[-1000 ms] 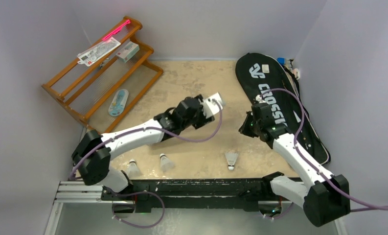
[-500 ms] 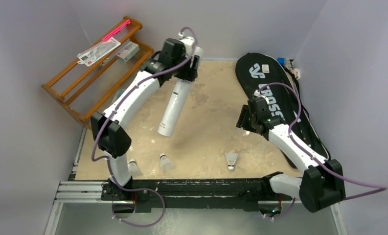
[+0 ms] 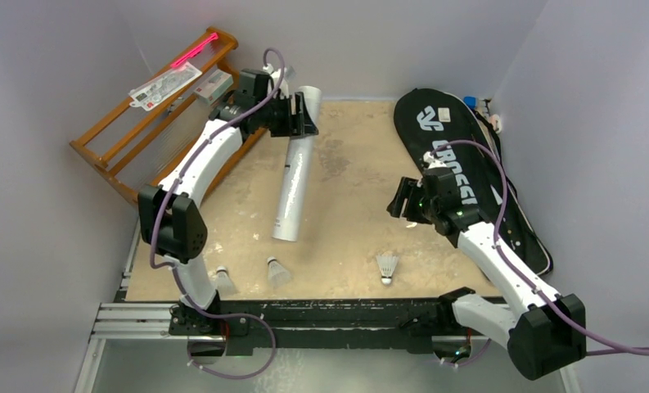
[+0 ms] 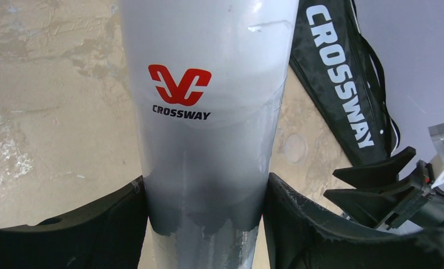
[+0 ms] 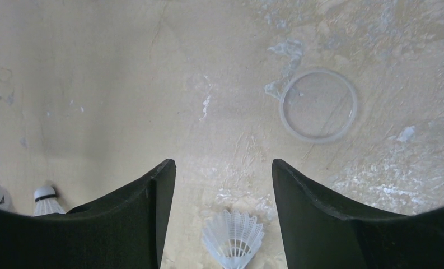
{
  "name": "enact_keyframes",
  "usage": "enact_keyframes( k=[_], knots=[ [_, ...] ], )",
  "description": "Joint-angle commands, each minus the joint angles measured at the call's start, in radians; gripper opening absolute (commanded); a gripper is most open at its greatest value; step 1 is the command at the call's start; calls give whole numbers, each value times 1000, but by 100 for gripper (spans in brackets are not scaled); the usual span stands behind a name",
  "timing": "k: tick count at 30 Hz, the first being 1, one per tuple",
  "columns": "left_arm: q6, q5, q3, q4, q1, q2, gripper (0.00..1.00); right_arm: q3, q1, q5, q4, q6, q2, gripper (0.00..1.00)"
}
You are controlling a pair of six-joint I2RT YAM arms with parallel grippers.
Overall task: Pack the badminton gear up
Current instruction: Place the lid at the center of the board, then pick up the shuttlecock at the center of the board.
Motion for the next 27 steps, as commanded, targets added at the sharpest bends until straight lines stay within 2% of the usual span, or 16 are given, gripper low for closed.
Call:
enact_keyframes(
  k=[1, 5, 7, 13, 21, 27],
  knots=[
    [-11, 101, -28, 102, 11, -81, 27, 38, -3, -37, -75, -37, -19, 66],
    [75, 51, -74, 110, 8, -122, 27, 26, -2, -72, -164, -6, -7, 66],
    [164, 2, -121, 128, -19, -159, 26, 20, 2, -94, -197, 14, 1, 65],
    [554, -256, -365, 238, -215, -305, 24, -21, 35, -187, -138, -14, 24, 62],
    [667, -318, -606, 359, -279, -472, 24, 23, 173, -217, -137, -58, 160, 58],
    [727, -388, -694, 406, -341, -499, 24, 58, 250, -169, -182, -57, 236, 59]
  ],
)
